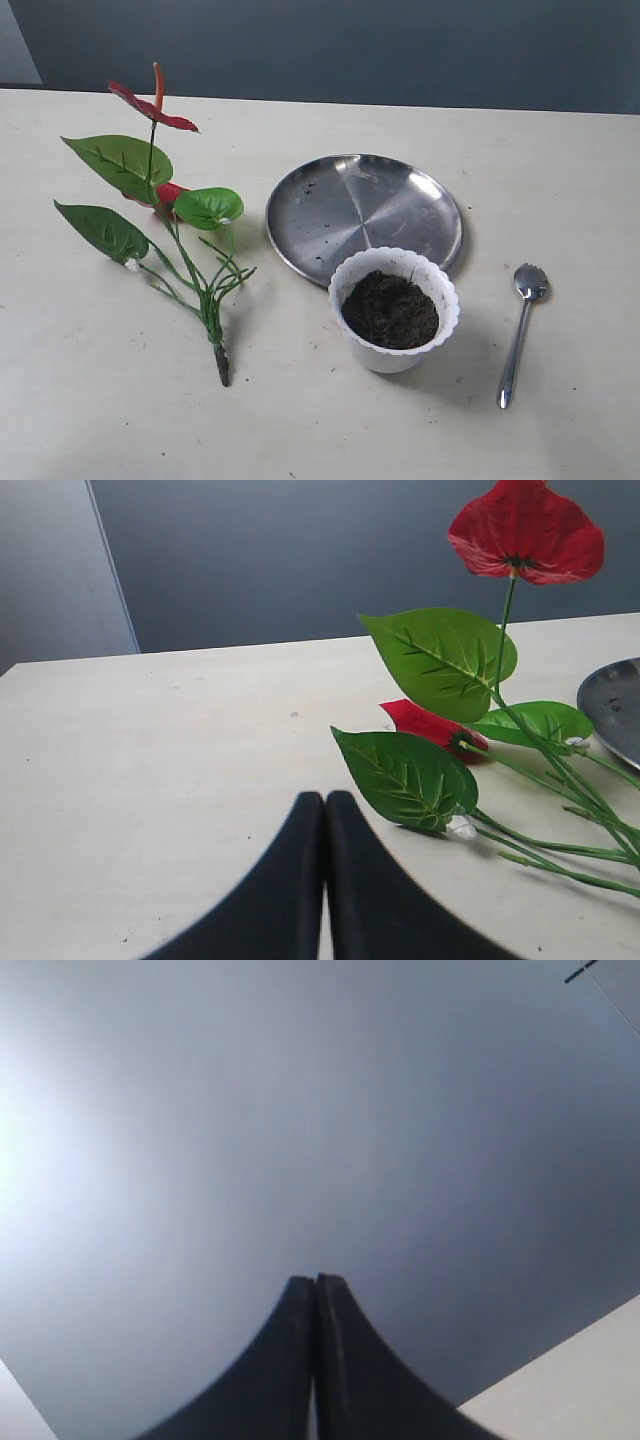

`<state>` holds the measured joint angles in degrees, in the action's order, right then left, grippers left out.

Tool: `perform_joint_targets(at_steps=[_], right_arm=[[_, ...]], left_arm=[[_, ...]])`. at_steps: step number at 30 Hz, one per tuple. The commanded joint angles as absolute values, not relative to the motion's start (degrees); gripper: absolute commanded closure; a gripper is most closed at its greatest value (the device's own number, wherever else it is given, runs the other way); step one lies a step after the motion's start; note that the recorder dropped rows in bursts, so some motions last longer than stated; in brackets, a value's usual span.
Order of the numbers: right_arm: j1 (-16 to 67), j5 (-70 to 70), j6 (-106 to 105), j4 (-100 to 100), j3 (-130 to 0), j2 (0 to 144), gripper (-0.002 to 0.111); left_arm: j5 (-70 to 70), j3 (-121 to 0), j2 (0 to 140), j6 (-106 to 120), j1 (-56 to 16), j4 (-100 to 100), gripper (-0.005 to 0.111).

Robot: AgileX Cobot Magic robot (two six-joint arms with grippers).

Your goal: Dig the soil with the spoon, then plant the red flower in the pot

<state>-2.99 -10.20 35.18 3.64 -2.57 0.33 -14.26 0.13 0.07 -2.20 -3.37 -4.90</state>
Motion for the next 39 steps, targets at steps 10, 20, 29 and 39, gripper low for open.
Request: perform_joint_targets(at_steps=[10,20,29,39], right_arm=[[-3.28,-10.50,34.61,25.09,-2.46,0.00,0.109],[-3.28,-16.80,35.17,30.63,-2.46,0.00,0.109],[-3.28,-32.52,35.58,29.78,-3.01,1.17,0.109],[-3.28,-9.31,7.03,-4.83,-28.77,28.02,0.109]], left_arm=[[-13.72,0.00,0.00,-2.33,-3.00,-4.82,0.106],[-13.72,0.00,0.00,-2.33,-3.00,-4.82,0.106],[-13.72,0.00,0.00,-2.33,-3.00,-4.82,0.106],[-13.72,0.00,0.00,-2.33,-3.00,-4.82,0.106]])
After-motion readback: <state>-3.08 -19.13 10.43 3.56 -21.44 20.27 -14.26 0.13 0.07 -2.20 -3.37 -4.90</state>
